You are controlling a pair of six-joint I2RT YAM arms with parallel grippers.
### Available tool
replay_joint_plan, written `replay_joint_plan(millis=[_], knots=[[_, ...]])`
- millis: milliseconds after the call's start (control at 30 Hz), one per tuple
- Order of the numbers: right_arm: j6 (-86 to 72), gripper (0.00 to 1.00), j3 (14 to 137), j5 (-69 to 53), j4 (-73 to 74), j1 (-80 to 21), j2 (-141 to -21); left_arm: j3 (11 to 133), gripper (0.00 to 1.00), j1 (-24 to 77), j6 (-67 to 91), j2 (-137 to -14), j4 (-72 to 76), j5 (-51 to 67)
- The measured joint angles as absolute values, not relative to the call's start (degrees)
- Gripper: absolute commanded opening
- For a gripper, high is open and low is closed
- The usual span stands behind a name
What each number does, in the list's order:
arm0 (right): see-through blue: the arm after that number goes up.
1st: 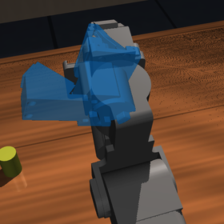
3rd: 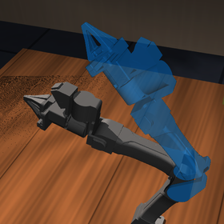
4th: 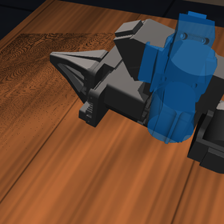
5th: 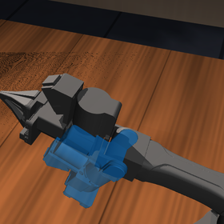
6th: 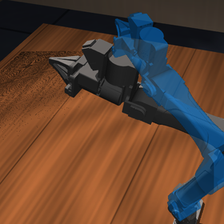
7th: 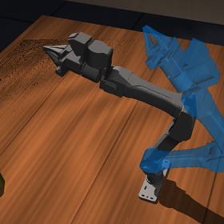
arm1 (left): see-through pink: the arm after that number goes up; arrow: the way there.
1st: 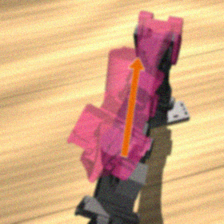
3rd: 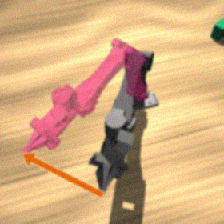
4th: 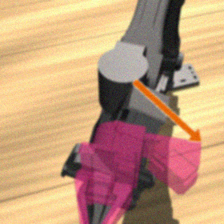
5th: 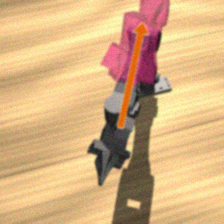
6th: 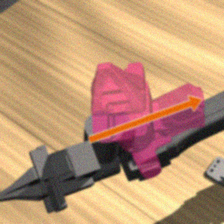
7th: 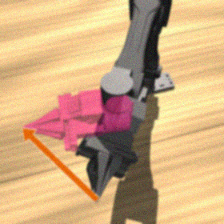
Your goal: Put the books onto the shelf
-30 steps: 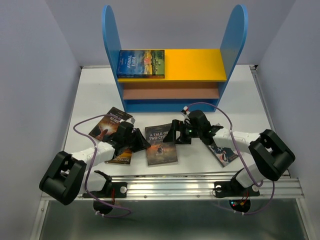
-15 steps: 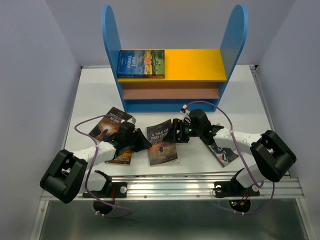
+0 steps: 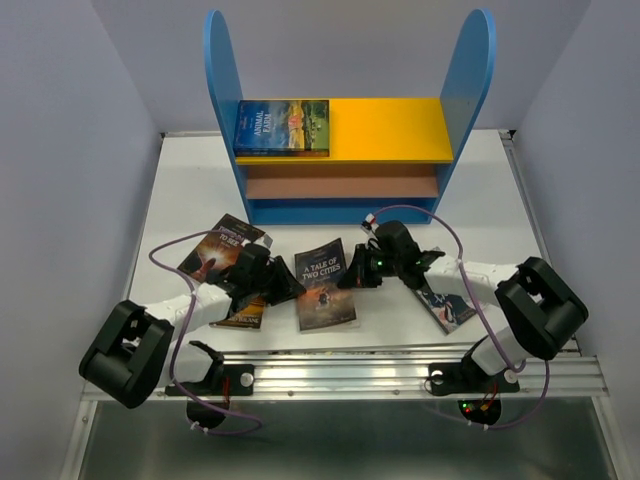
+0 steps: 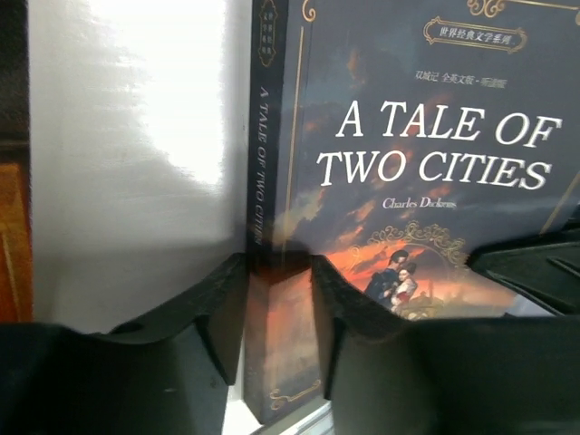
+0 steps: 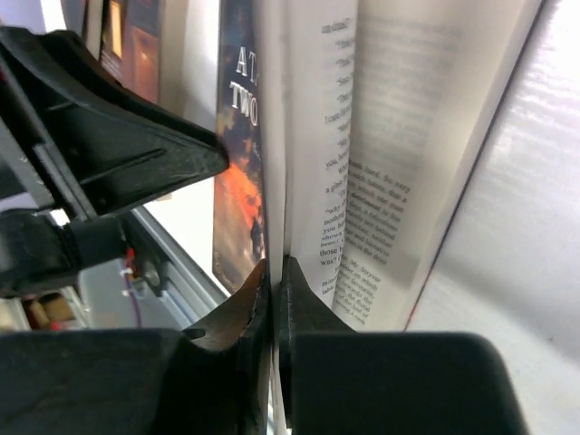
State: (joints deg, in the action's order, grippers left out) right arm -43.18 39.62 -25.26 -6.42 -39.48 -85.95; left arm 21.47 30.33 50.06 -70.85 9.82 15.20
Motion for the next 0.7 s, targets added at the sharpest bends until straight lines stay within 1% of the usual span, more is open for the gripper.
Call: replay_joint_plan(millis=[67,133,167,233,300,500,700], knots=[[-43.24,0.01,39.62,-25.02,-6.15,-39.51,-86.35,21.47,0.66,30.44,50.02,-70.41,9.43,15.33],[-43.13,0.01,39.64,-24.91,-6.00,-39.51,-86.39,21.47,0.76,30.72,50.02,-69.25,8.86,15.46],[-42.96,0.01,39.70,-24.91,-5.96,-39.53,-86.37,21.47,0.90,30.76,50.02,-68.58,8.75,15.62],[-42.59,0.01,39.81,-24.67,-5.52,-39.72,-85.76,21.47,0.98,30.81,49.60,-67.05,8.47,15.59],[-42.06,0.01,39.83,-24.62,-5.02,-39.88,-84.34,21.47,0.99,30.79,49.78,-65.21,8.25,15.57],[-40.49,0.01,41.98,-25.54,-1.72,-40.23,-74.67,21.47,0.99,30.79,48.42,-61.23,9.80,16.56],[-40.07,0.01,45.34,-27.49,1.08,-39.70,-72.47,20.56,0.99,30.79,46.96,-59.99,16.40,20.80]])
